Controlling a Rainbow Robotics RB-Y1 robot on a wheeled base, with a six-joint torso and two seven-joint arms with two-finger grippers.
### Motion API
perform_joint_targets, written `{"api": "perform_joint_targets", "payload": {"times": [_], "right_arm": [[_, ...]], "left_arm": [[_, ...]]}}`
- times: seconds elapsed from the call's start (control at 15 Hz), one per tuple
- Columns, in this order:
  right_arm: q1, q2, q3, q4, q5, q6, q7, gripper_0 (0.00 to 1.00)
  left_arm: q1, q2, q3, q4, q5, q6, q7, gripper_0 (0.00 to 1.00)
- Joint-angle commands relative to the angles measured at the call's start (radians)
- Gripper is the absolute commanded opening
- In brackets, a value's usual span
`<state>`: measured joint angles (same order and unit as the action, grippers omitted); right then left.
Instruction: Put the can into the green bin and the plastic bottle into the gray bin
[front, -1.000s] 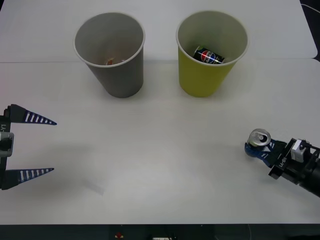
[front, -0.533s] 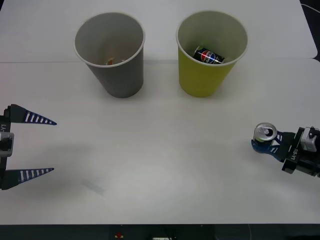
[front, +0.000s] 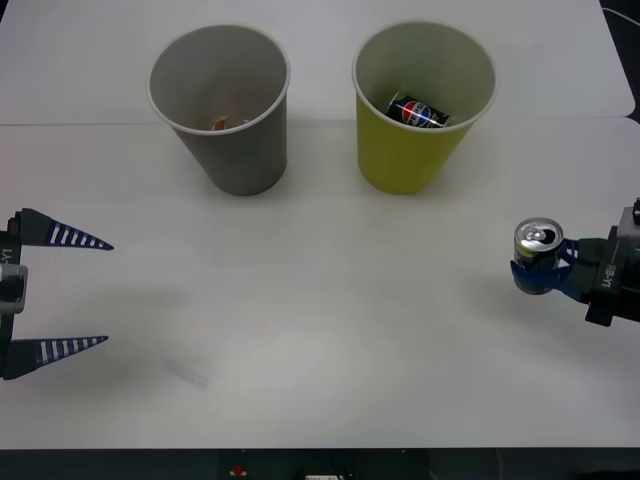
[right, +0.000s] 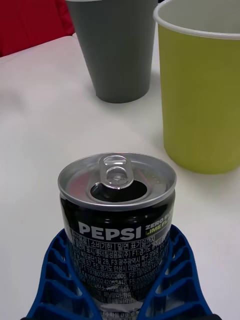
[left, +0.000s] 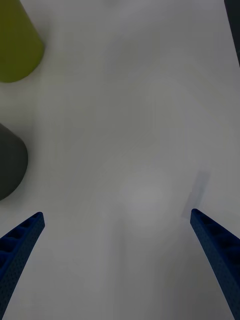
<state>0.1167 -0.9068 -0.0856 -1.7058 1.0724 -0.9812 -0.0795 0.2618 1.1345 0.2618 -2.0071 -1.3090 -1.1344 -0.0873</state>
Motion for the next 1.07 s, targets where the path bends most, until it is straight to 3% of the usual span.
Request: {"api": "perform_joint_targets", "payload": {"times": [0.07,0.4,0.87,1.07], "right_arm": [[0.000,0.000,-0.049,-0.086,0.086,0.001,-0.187,0.00],[-0.043,0.000,-0.131,-0.206,0.218,-0.056,-0.540,0.00],[-0.270,-0.001,-0.238,-0.233,0.376,-0.389,-0.974,0.00],[-0.377,-0.001,-0.237,-0.235,0.429,-0.462,-1.123,0.00]], "left_arm": [[0.000,0.000,0.000,0.000,0.000,0.000,0.000,1.00],[0.000,0.000,0.000,0.000,0.000,0.000,0.000,1.00],[0.000,0.000,0.000,0.000,0.000,0.000,0.000,1.00],[0.000,0.000,0.000,0.000,0.000,0.000,0.000,1.00]]}}
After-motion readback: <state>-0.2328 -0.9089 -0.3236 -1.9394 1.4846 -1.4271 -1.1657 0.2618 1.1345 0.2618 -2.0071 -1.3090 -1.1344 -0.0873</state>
